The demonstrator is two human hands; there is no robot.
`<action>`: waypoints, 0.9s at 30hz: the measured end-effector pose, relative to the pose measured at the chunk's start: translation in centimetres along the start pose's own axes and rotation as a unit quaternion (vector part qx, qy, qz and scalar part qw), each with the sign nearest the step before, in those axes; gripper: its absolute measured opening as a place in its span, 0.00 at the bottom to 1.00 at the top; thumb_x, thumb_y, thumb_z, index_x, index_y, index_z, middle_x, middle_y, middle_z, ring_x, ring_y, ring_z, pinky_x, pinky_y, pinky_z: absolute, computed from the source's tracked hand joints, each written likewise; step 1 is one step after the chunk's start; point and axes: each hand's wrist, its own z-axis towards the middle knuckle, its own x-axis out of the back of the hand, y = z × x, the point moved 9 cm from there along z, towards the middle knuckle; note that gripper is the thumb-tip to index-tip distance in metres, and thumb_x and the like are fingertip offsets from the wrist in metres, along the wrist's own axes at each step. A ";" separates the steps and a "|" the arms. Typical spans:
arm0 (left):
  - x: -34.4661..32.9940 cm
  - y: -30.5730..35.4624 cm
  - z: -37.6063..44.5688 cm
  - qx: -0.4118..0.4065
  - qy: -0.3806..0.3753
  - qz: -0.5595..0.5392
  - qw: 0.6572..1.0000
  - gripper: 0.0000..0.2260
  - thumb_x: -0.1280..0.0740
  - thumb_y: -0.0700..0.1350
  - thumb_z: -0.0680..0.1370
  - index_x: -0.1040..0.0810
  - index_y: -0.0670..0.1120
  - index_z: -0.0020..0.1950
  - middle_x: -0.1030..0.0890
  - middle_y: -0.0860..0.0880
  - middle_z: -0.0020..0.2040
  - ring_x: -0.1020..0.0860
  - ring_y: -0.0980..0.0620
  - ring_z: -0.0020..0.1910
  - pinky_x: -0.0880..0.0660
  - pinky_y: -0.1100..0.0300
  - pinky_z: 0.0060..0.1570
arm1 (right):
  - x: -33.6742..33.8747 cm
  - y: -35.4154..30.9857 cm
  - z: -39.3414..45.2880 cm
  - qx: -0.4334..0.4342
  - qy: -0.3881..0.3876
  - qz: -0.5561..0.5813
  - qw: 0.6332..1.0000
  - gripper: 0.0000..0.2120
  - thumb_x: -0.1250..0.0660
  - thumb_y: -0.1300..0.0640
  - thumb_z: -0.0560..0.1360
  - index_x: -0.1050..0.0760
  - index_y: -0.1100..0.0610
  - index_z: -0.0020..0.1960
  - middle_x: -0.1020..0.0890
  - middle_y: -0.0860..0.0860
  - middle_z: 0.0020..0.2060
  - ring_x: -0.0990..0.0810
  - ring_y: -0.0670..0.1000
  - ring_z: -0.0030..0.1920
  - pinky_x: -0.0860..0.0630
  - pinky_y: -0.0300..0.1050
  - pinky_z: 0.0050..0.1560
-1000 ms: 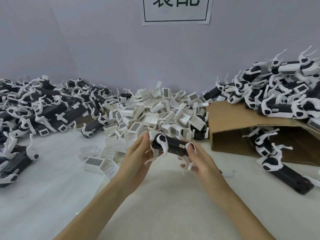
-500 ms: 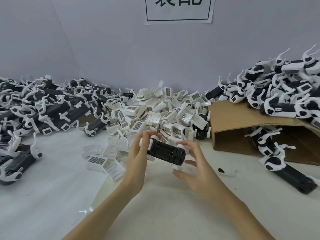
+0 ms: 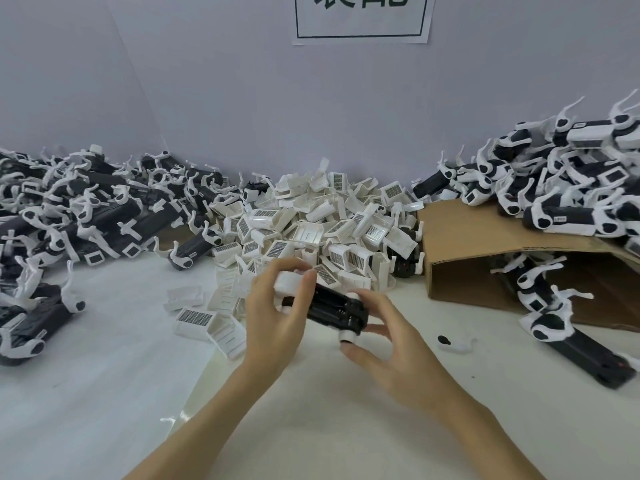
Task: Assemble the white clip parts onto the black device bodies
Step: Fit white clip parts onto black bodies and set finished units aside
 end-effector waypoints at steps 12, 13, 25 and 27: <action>-1.8 2.7 -0.6 -0.132 -0.108 0.144 0.975 0.29 0.26 0.65 0.72 0.25 0.54 0.68 0.20 0.62 0.59 0.32 0.67 0.67 0.32 0.44 0.67 | 0.2 1.2 0.2 -0.054 0.005 -0.011 0.998 0.29 0.28 0.53 0.80 0.36 0.35 0.74 0.22 0.31 0.64 0.24 0.34 0.65 0.30 0.31 0.64; -2.2 3.5 -1.0 -0.201 -0.122 0.180 0.955 0.32 0.26 0.66 0.74 0.25 0.50 0.71 0.19 0.60 0.61 0.28 0.64 0.67 0.34 0.44 0.69 | 0.5 1.4 0.2 -0.059 -0.005 0.003 0.998 0.28 0.30 0.55 0.82 0.36 0.38 0.76 0.22 0.34 0.66 0.24 0.37 0.67 0.29 0.37 0.68; -3.3 6.2 -3.5 -0.383 -0.037 0.268 0.883 0.38 0.23 0.69 0.72 0.19 0.44 0.71 0.16 0.53 0.58 0.18 0.54 0.54 0.32 0.52 0.64 | -0.6 0.4 -0.1 -0.025 -0.019 0.012 0.999 0.36 0.32 0.70 0.79 0.40 0.46 0.80 0.20 0.47 0.64 0.17 0.47 0.59 0.22 0.41 0.62; -3.3 5.8 -3.2 -0.354 -0.059 0.256 0.898 0.37 0.26 0.70 0.74 0.21 0.45 0.73 0.16 0.53 0.59 0.19 0.55 0.56 0.34 0.51 0.65 | -0.5 0.2 0.0 -0.006 -0.009 0.015 1.000 0.34 0.32 0.69 0.80 0.37 0.43 0.78 0.19 0.42 0.63 0.18 0.47 0.61 0.23 0.36 0.60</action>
